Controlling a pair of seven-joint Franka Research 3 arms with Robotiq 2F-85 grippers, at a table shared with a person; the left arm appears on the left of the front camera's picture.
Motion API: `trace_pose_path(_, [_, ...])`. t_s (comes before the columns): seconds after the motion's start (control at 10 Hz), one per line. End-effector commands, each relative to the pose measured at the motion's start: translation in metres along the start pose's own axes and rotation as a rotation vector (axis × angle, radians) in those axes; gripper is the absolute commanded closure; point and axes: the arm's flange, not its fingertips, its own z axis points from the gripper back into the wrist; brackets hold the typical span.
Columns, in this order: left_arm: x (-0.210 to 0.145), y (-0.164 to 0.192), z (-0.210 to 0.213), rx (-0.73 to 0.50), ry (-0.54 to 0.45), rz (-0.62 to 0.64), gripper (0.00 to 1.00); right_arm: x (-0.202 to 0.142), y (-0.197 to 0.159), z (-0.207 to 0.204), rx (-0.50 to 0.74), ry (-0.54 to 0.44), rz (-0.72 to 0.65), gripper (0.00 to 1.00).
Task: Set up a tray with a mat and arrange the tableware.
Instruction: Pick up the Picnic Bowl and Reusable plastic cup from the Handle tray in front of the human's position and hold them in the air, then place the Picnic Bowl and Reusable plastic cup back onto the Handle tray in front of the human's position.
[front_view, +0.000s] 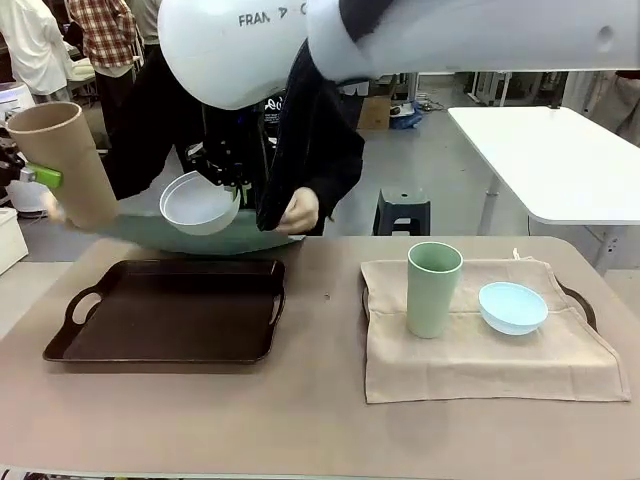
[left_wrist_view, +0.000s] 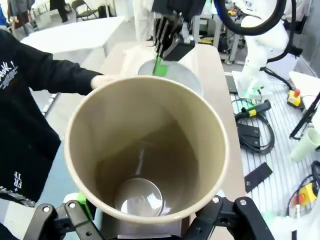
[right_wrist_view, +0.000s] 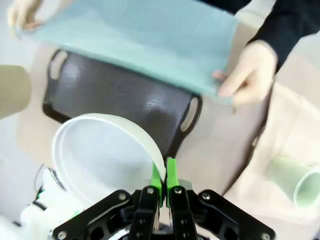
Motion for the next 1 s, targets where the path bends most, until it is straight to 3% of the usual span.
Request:
trace_pose_path(0.0, [-0.016,0.0107,-0.0073,-0.017,0.0,0.004,0.68,0.0149,0.0042,-0.0198,-0.002,0.016,0.001,1.0])
trace_pose_path(0.9, [-0.016,0.0107,-0.0073,-0.017,0.0,0.004,0.68,0.0149,0.0042,-0.0198,-0.002,0.016,0.001,1.0])
